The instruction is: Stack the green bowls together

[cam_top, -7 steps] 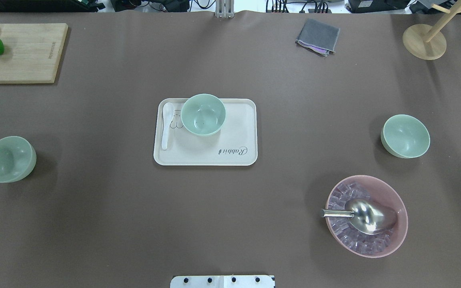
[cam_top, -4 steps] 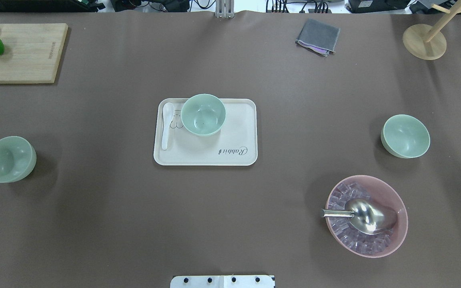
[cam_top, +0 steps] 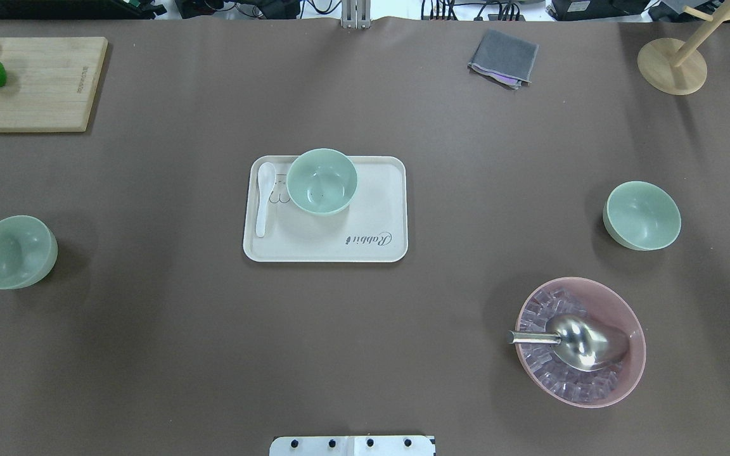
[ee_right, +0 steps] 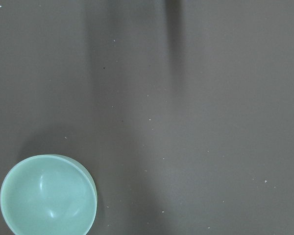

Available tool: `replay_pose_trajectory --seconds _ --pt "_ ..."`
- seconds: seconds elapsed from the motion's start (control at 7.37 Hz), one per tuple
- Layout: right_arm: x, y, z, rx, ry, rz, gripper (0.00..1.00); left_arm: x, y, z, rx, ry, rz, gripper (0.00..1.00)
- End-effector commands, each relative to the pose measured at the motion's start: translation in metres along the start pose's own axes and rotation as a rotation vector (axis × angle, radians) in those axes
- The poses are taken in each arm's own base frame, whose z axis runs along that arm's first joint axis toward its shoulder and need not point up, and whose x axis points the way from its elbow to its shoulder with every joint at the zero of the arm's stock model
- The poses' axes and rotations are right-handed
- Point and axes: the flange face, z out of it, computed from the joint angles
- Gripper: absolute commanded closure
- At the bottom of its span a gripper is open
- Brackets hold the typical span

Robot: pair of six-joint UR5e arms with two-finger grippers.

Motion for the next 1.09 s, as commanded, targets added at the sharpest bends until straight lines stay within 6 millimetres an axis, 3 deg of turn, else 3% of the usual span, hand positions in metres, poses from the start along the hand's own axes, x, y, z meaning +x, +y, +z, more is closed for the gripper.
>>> replay_pose_trajectory --seconds 0.0,0.14,0.54,0.68,0.95 --pt "-0.002 0.000 0.000 0.000 0.000 0.001 0.00 0.003 0.034 0.024 0.017 0.029 -0.010 0.03" --pt "-0.002 -0.001 0.000 0.001 0.000 0.001 0.00 0.024 0.034 0.041 0.022 0.016 -0.049 0.03" --pt "-0.002 -0.001 0.001 -0.003 0.000 0.002 0.00 0.001 0.026 0.079 0.054 -0.004 -0.016 0.09" --pt "-0.003 -0.001 0.000 -0.001 0.000 0.000 0.00 0.001 0.025 0.080 0.058 0.000 -0.018 0.19" --pt "-0.004 -0.002 -0.001 0.002 0.001 -0.004 0.00 0.014 0.016 0.077 0.065 0.018 -0.031 0.20"
